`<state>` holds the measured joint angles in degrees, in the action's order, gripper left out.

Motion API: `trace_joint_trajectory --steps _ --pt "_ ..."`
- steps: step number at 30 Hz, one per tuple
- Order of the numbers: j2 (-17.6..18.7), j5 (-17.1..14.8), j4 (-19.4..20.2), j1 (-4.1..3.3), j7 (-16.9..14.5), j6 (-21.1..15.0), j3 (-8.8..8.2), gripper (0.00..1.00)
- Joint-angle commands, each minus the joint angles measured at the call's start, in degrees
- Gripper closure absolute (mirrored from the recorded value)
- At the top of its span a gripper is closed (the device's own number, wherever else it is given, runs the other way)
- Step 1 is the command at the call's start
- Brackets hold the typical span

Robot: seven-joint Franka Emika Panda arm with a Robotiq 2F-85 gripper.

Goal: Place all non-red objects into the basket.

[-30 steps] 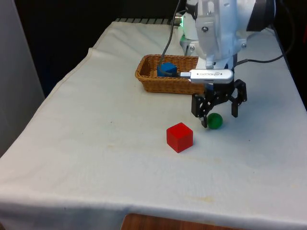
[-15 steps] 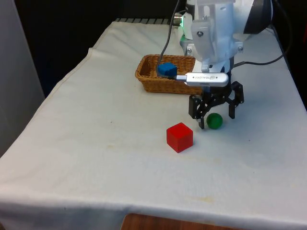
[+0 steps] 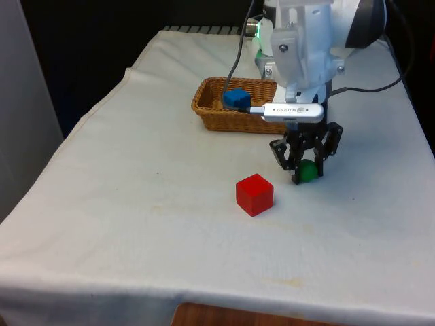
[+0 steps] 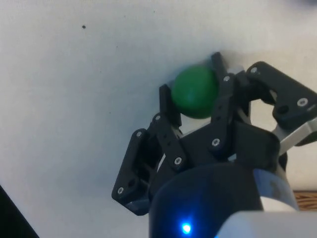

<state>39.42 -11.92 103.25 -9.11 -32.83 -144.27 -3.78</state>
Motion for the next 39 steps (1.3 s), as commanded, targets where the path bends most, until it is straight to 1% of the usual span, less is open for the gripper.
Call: trace_joint_trajectory --steps 1,8,11,13,15,16,17,21,23,24,27,31,32,33,37,39 --pt "0.0 0.0 0.0 -0.06 0.11 -0.06 0.0 1.0" --pt "0.0 0.0 0.0 0.0 0.0 0.0 0.0 1.0" --pt "-0.86 -0.06 0.29 0.11 -0.11 0.29 0.0 1.0" --pt "-2.18 -0.06 0.57 0.29 -0.17 1.2 -0.17 1.0" --pt "-3.09 -0.06 0.92 0.29 -0.23 1.89 -0.46 1.0" --pt "-2.23 0.0 0.23 0.11 -0.06 1.66 -0.46 1.0" --pt "-4.01 -0.06 1.38 0.34 -0.34 2.46 -0.63 1.0" --pt "-6.02 -0.06 2.52 0.57 -0.63 3.09 -0.74 1.0" --pt "-6.82 -0.06 2.98 0.63 -0.69 3.32 -0.8 1.0" --pt "-6.47 0.0 2.75 0.57 -0.52 3.27 -0.86 1.0" --pt "-8.14 -0.06 3.67 0.8 -0.92 3.9 -0.8 1.0" --pt "-9.34 -0.06 4.24 0.97 -1.26 4.47 -0.8 1.0" --pt "-8.77 0.0 3.78 0.86 -1.09 4.35 -0.86 1.0" --pt "-10.03 -0.06 4.58 0.97 -1.49 4.93 -0.8 1.0" --pt "-11.4 -0.17 5.44 1.09 -1.95 5.56 -0.8 1.0" --pt "-12.78 -0.17 6.3 1.09 -2.23 6.07 -0.8 1.0"
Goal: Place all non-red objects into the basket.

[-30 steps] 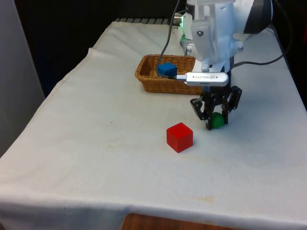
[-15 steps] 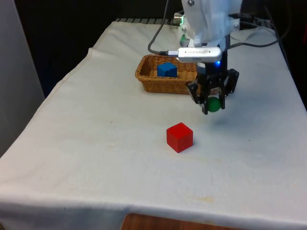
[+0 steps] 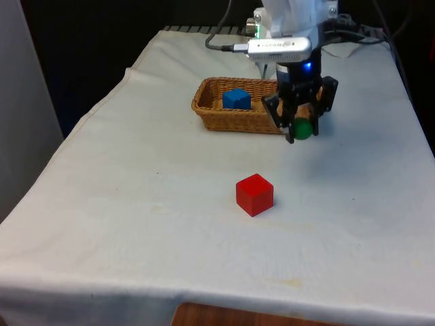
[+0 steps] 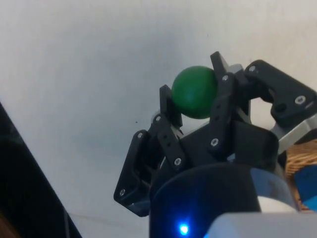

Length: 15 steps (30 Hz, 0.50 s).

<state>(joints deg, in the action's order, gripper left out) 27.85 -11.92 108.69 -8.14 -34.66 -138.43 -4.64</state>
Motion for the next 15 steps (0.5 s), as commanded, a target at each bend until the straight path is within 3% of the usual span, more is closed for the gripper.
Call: trace_joint_trajectory --steps 1,12,13,15 --pt "-1.2 -0.17 0.86 0.11 -0.4 0.23 0.06 1.0" --pt "-6.82 -0.11 5.21 0.34 -1.15 1.6 -0.06 1.0" --pt "-5.61 0.0 4.3 0.17 -0.8 1.32 -0.06 1.0" --pt "-7.91 -0.17 6.07 0.46 -1.26 1.83 -0.06 1.0"
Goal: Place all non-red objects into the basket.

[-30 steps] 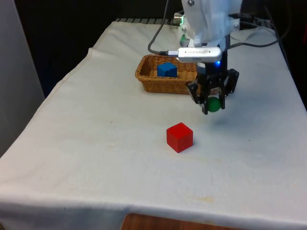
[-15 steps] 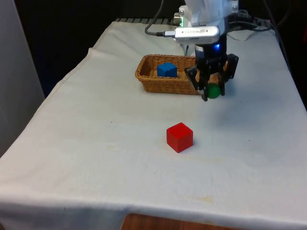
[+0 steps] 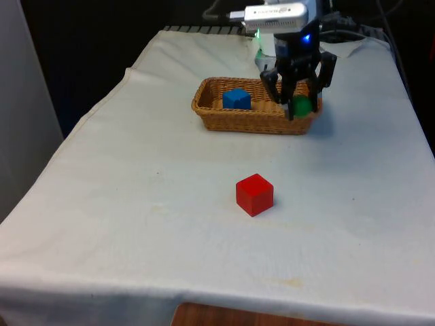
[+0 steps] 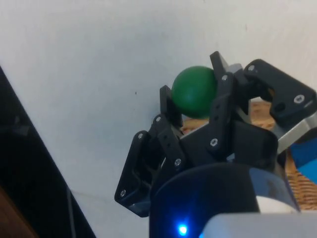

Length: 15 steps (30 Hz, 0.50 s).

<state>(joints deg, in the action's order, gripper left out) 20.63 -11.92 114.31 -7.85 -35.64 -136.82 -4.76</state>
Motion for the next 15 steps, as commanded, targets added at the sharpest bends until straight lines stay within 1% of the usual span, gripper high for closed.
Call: trace_joint_trajectory --steps 1,6,7,8,10,11,13,15 --pt "-1.2 -0.23 0.92 0.17 -0.34 0.34 0.06 1.0" --pt "-4.35 -0.34 3.44 0.23 -0.52 1.03 -0.11 1.0" --pt "-3.95 0.0 3.09 0.11 -0.17 0.92 -0.23 1.0" --pt "-4.98 -0.34 3.9 0.29 -0.52 1.15 -0.17 1.0" --pt "-6.02 -0.4 4.76 0.29 -0.46 1.32 -0.23 1.0" --pt "-7.16 -0.4 5.79 0.34 -0.4 1.49 -0.29 1.0" --pt "-7.68 -0.4 6.19 0.34 -0.34 1.55 -0.29 1.0" --pt "-9.11 -0.46 7.45 0.4 -0.23 1.78 -0.46 1.0"
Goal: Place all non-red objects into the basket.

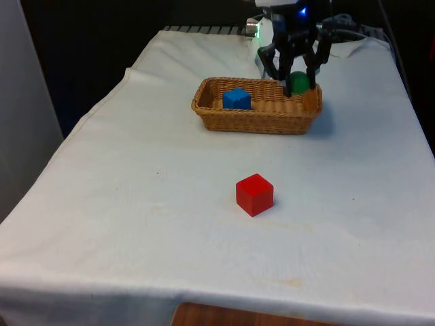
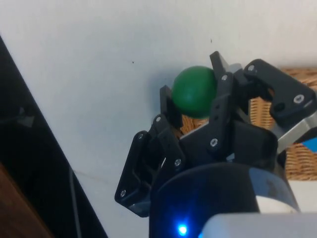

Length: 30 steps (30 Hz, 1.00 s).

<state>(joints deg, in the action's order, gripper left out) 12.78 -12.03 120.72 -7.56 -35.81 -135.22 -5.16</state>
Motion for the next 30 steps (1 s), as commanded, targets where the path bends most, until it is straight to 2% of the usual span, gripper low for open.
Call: trace_joint_trajectory --steps 1,7,10,11,13,20,21,30 --pt "-0.52 -0.06 0.4 0.0 0.0 0.06 0.0 1.0" --pt "-4.07 -0.34 3.67 0.11 0.34 0.23 -0.4 1.0" --pt "-5.1 -0.46 4.76 0.11 0.52 0.17 -0.52 1.0" --pt "-4.47 -0.23 4.24 0.06 0.4 0.17 -0.52 1.0" --pt "-6.13 -0.57 5.96 0.11 0.69 0.06 -0.63 1.0" --pt "-8.48 -1.03 8.94 0.11 0.69 -0.23 -0.86 1.0" --pt "-7.96 -0.74 8.42 0.11 0.69 0.17 -0.86 1.0" --pt "-11.75 -1.49 13.06 0.11 0.63 -0.34 -1.32 1.0"
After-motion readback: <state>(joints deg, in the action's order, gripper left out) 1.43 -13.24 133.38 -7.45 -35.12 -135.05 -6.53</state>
